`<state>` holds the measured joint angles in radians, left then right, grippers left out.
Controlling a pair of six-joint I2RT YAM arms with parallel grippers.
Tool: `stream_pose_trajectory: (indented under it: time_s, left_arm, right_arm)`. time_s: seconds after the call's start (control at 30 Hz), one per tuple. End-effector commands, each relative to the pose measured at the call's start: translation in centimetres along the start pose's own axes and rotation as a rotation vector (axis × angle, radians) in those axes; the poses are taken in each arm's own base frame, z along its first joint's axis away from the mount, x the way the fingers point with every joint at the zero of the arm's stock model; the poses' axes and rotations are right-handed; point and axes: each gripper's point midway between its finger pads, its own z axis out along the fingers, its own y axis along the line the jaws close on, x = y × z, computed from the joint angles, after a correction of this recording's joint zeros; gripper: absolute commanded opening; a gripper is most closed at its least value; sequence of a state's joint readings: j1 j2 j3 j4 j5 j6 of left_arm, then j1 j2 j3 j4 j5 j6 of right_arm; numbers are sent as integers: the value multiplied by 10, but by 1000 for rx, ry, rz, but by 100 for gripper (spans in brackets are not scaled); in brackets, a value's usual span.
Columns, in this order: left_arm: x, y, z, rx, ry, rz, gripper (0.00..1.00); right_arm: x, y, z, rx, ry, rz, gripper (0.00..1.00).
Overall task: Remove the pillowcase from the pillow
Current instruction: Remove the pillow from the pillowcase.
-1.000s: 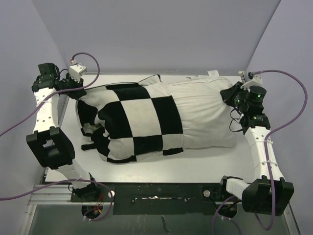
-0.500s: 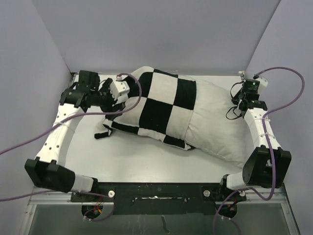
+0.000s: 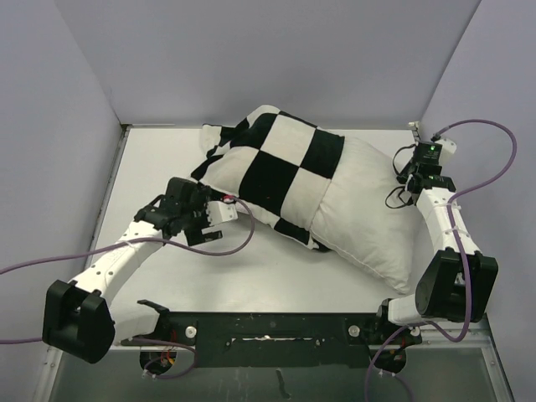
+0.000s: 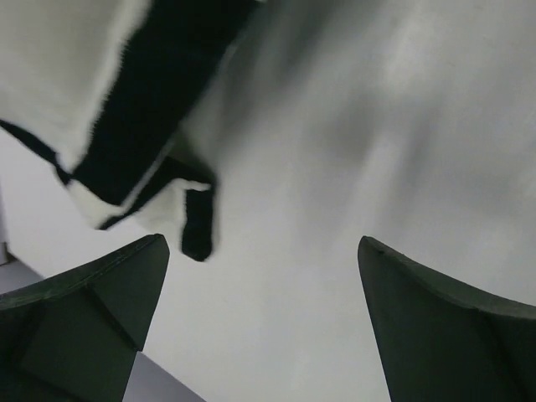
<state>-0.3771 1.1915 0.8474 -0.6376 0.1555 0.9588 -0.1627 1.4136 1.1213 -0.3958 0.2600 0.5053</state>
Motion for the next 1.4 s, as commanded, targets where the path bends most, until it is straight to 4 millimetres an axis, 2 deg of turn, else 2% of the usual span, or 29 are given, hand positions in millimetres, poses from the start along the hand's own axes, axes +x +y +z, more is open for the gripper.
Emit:
stream_pose_trajectory:
  time_s: [0.0, 0.07, 0.2, 0.37, 0.5, 0.6, 0.7, 0.73, 0.8, 0.83, 0.87, 0.97, 1.07, 1.13, 1.37]
  left_arm:
    - [-51, 105, -6, -378, -128, 90, 98]
    - [-61, 116, -1, -418, -157, 119, 98]
    - [-67, 106, 22, -341, -131, 182, 98]
    - [-59, 93, 47, -215, -66, 158, 98]
    - [-54, 100, 62, -243, -42, 165, 98]
    - [-44, 117, 74, -342, 7, 211, 83]
    - [-26, 141, 78, -427, 70, 178, 59]
    - [-23, 149, 75, -438, 73, 145, 46]
    - [-19, 161, 67, -450, 62, 80, 13]
    - [-17, 166, 61, -463, 55, 59, 3]
    - [-16, 170, 56, -475, 47, 49, 0]
    - [-5, 177, 37, -492, 34, 11, 0]
    - [14, 187, 10, -501, 18, -78, 0]
    - [33, 188, -7, -481, 3, -131, 0]
    - [128, 177, -53, -469, 78, -267, 0]
  right_arm:
    - [7, -1, -6, -8, 37, -59, 0]
    - [6, 2, -5, -23, 40, -67, 0]
    - [5, 7, -3, -47, 47, -74, 0]
    - [5, 10, -2, -65, 45, -72, 0]
    - [1, 14, -2, -80, 36, -61, 0]
    - [-3, 18, -4, -96, 29, -54, 0]
    - [-9, 20, -6, -107, 17, -49, 0]
    - [-11, 21, -8, -113, 9, -47, 0]
    - [-15, 22, -10, -123, -3, -43, 0]
    - [-17, 23, -11, -129, -6, -39, 0]
    - [-19, 25, -12, -136, -10, -36, 0]
    - [-22, 29, -14, -152, -15, -24, 0]
    - [-21, 31, -13, -153, -16, -27, 0]
    - [-20, 27, -11, -136, -13, -18, 0]
    - [-12, -1, 7, -88, 20, 108, 0]
